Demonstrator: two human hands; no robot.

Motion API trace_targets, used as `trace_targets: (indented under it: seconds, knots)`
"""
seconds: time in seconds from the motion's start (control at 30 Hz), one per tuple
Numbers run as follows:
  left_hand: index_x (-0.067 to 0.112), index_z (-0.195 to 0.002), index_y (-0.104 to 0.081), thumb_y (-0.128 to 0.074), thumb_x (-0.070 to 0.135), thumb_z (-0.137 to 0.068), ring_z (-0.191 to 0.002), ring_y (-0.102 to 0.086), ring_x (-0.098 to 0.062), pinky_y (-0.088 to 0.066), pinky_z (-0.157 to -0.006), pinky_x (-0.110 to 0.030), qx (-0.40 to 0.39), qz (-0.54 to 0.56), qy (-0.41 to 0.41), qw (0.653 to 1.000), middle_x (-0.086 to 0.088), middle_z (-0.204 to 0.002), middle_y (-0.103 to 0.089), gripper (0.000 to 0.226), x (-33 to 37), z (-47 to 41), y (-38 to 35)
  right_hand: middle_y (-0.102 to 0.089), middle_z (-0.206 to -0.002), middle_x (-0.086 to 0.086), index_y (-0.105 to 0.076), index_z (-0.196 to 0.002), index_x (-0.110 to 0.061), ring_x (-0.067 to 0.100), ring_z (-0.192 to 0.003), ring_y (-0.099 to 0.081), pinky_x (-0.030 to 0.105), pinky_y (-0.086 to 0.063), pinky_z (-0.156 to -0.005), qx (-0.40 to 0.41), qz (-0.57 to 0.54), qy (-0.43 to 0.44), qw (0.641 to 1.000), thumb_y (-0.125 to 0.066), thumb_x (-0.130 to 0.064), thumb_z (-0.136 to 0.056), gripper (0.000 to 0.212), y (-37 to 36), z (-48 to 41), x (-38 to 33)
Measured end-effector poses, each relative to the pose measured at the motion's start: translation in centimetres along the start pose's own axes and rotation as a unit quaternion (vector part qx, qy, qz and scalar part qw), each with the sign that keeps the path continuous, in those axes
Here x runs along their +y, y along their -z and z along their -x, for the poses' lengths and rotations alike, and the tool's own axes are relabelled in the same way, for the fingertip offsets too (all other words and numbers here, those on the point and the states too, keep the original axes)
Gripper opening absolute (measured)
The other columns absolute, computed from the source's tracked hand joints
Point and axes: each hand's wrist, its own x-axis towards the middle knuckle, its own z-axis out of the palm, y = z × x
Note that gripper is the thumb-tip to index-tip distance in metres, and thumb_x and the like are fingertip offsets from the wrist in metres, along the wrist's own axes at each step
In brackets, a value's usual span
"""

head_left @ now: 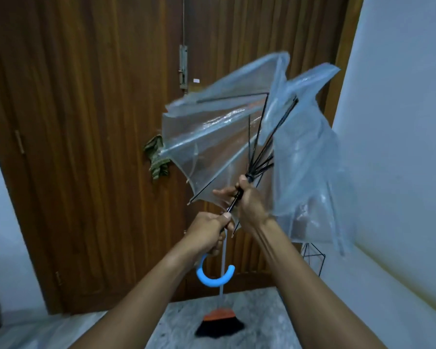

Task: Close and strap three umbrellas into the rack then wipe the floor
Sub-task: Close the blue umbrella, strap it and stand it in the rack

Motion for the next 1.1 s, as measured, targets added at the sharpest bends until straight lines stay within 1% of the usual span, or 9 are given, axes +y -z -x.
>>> trace_targets:
  seconds: [0.2,0.3,0.4,0.57,0.7,0.8,0.9,1.0,1.1]
  knots:
    - [0.01,-0.078,-0.058,-0.048,0.027,-0.105,-0.035,-0.03,-0.01,-0.024,-0.042,-0.015,0.0,0.023,0.015,1.0,0.0,-0.051,-0.036,0.033,0.3,-0.3,-2.4,-0.068,-0.05,0.005,-0.07,-0.051,-0.007,0.016,-0.044,-0.063,0.021,-0.047,-0.043,0.046,0.083,-0.032,0.995,-0.034,-0.017,-0.108,0.069,1.6,1.5,1.5]
    - [0.012,-0.07,-0.05,-0.05,0.025,-0.104,-0.032,-0.03,-0.009,-0.024,-0.041,-0.014,0.002,0.02,0.024,0.999,0.001,-0.046,-0.036,0.037,0.3,-0.3,-3.1,-0.061,-0.039,-0.006,-0.068,-0.083,0.003,0.004,-0.043,-0.062,0.013,-0.042,-0.037,0.051,0.145,-0.019,0.988,-0.035,-0.001,-0.104,0.039,3.0,2.4,1.4]
    - [0.017,-0.063,-0.042,-0.05,0.023,-0.103,-0.032,-0.027,-0.01,-0.021,-0.042,-0.013,0.004,0.033,0.036,0.999,0.002,-0.044,-0.033,0.041,0.2,-0.3,-3.7,-0.068,-0.054,0.003,-0.066,-0.07,-0.005,0.012,-0.05,-0.066,0.02,-0.049,-0.044,0.052,0.115,-0.022,0.992,-0.043,0.0,-0.098,0.036,3.6,2.8,1.9]
    - [0.014,-0.075,-0.049,-0.05,0.024,-0.104,-0.036,-0.03,-0.011,-0.022,-0.04,-0.015,-0.021,0.074,0.047,0.996,-0.003,-0.05,-0.038,0.031,-0.2,-0.5,-4.4,-0.075,-0.077,0.009,-0.069,-0.083,-0.007,0.021,-0.071,-0.072,0.029,-0.056,-0.061,0.06,0.16,-0.04,0.984,-0.042,-0.007,-0.099,0.032,4.2,3.0,1.5]
    - [0.002,-0.079,-0.066,-0.061,0.015,-0.096,-0.041,-0.054,-0.012,-0.039,-0.041,-0.017,-0.055,-0.057,0.015,0.997,-0.01,-0.058,-0.061,0.022,0.1,-0.5,-2.1,-0.074,-0.072,0.009,-0.074,-0.069,-0.012,0.023,-0.069,-0.069,0.028,-0.055,-0.06,0.028,0.268,-0.025,0.963,-0.048,-0.002,-0.094,0.037,4.9,3.3,0.3]
    - [0.004,-0.063,-0.072,-0.064,0.016,-0.085,-0.055,-0.055,-0.018,-0.04,-0.055,-0.028,0.08,-0.134,-0.039,0.987,-0.02,-0.068,-0.069,0.026,0.3,-1.3,1.8,-0.071,-0.07,0.005,-0.072,-0.078,-0.013,0.02,-0.063,-0.068,0.029,-0.058,-0.058,0.026,0.287,-0.038,0.957,-0.048,-0.008,-0.103,0.036,6.0,3.9,-0.5]
    - [0.013,-0.077,-0.074,-0.057,0.038,-0.086,-0.077,-0.061,-0.024,-0.043,-0.07,-0.036,0.185,0.011,-0.069,0.98,-0.007,-0.078,-0.071,0.032,2.2,-2.1,3.7,-0.066,-0.114,0.024,-0.065,-0.116,0.002,0.031,-0.098,-0.069,0.043,-0.058,-0.093,-0.041,0.429,-0.077,0.899,-0.046,-0.005,-0.104,0.023,6.0,4.8,-1.4]
    - [0.02,-0.124,-0.067,-0.058,0.06,-0.086,-0.108,-0.066,-0.026,-0.051,-0.099,-0.043,0.01,0.144,-0.06,0.988,-0.006,-0.118,-0.07,0.056,4.7,-2.5,2.1,-0.051,-0.143,0.023,-0.047,-0.143,0.004,0.031,-0.133,-0.049,0.035,-0.035,-0.112,-0.118,0.594,-0.136,0.784,-0.044,-0.009,-0.106,0.039,5.4,6.4,-1.7]
    - [0.01,-0.119,-0.071,-0.083,0.035,-0.075,-0.101,-0.073,-0.028,-0.059,-0.091,-0.044,0.019,0.266,-0.079,0.961,-0.011,-0.111,-0.076,0.053,5.0,-3.0,0.0,-0.06,-0.101,0.001,-0.064,-0.116,-0.004,0.0,-0.089,-0.062,0.02,-0.051,-0.084,-0.172,0.574,-0.096,0.795,-0.054,0.001,-0.099,0.02,5.2,7.0,-0.2]
